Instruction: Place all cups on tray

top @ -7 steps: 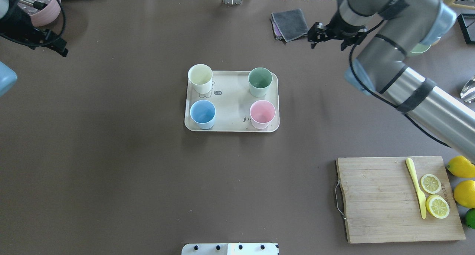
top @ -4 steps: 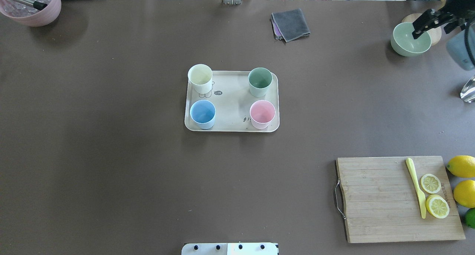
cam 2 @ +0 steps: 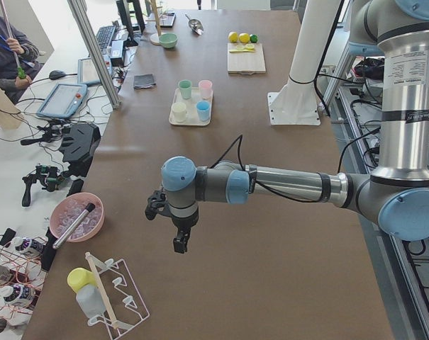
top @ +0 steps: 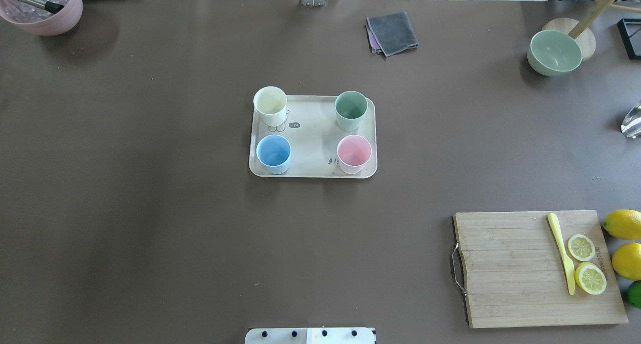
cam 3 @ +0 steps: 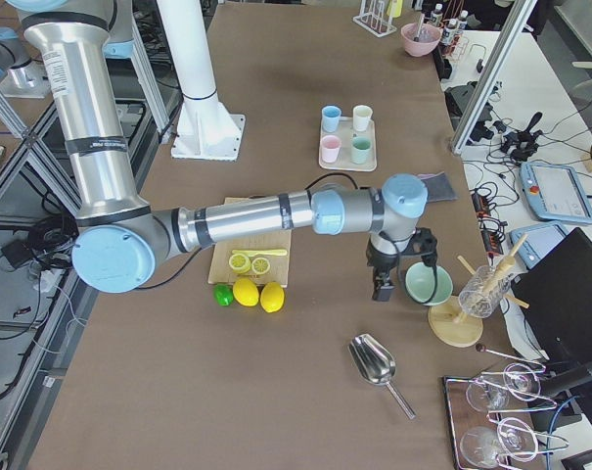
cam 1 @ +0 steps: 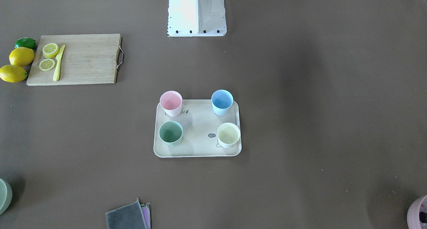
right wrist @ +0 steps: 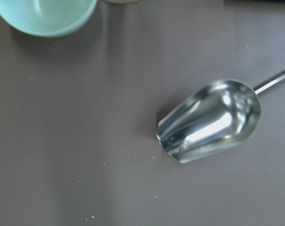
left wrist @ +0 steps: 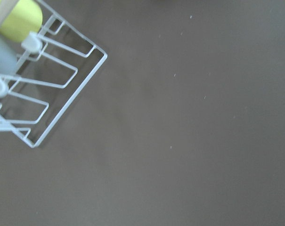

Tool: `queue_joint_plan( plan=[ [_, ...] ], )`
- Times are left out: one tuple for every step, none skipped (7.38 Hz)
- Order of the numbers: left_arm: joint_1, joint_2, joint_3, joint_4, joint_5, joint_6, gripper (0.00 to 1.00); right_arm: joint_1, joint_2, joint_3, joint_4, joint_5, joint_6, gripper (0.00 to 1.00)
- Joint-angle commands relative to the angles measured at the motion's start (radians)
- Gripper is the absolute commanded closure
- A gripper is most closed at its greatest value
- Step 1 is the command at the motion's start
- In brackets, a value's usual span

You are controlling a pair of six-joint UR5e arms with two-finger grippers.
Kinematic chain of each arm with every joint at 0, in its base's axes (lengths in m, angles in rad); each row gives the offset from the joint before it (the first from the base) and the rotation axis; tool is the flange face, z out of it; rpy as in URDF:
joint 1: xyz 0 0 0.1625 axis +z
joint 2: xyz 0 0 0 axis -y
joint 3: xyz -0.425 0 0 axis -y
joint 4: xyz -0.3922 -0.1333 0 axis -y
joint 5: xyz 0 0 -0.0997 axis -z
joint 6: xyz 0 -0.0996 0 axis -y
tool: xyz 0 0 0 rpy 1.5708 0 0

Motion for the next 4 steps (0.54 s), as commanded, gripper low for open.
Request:
queue_joint_plan(
  plan=[
    [-0.001, 0.040, 0.003, -0.024, -0.018, -0.002, 0.02, 0.001, -0.073, -0.001, 0.047, 0.005, 0.000, 0.00],
    [-0.001, 0.042, 0.005, -0.013, -0.094, -0.002, 0.02, -0.016, -0.064, -0.001, 0.047, 0.005, -0.001, 0.00],
    [-0.002, 0.049, 0.006, -0.013, -0.179, -0.002, 0.02, -0.022, -0.059, 0.007, 0.048, 0.005, 0.002, 0.00],
    [-0.002, 0.083, 0.007, -0.022, -0.204, 0.000, 0.02, -0.022, -0.059, 0.030, 0.047, 0.013, 0.003, 0.00]
  ],
)
